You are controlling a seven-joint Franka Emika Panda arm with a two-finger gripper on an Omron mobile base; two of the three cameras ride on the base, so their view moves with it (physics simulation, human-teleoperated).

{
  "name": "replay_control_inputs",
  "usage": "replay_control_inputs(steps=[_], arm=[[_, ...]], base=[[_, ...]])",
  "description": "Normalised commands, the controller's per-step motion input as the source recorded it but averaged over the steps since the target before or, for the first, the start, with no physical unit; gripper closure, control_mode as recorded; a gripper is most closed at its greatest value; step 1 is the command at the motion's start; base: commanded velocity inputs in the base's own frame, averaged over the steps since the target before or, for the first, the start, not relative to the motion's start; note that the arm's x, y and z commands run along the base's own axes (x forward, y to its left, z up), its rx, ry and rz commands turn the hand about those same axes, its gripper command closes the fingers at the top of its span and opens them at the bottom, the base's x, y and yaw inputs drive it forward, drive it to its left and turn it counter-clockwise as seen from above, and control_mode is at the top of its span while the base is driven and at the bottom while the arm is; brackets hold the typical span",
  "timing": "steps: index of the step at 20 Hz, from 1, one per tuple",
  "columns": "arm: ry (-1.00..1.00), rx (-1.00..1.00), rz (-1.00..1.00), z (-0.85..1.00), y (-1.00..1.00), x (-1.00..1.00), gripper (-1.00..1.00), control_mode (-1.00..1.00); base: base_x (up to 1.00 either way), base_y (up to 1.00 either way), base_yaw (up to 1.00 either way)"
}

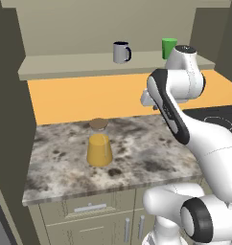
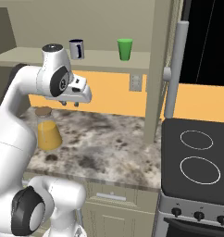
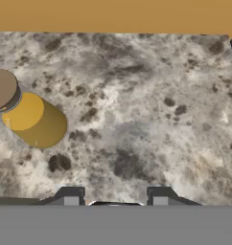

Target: There is a tray on the dining counter. Grab the cup, mug, and pitcher and place them on the tray. The pitcher may be placed next to the tray if it cannot fit the tray.

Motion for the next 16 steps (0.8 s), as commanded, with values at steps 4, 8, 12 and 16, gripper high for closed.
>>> replay_control_inputs(steps=[4, 8, 12, 16], arm=[[0.00, 0.00, -0.02, 0.07, 0.00, 0.00, -1.00, -1.00], [0.00, 0.00, -0.13, 0.23, 0.00, 0.00, -1.00, -1.00], [0.00, 0.06, -0.21, 0.32, -0.09, -0.14, -1.00, -1.00], [-0.06, 0.11, -0.25, 0.32, -0.10, -0.38, -1.00, -1.00]], base=[[0.00, 0.00, 0.00], [0.00, 0.00, 0.00], [0.00, 0.00, 0.00], [0.00, 0.00, 0.00]])
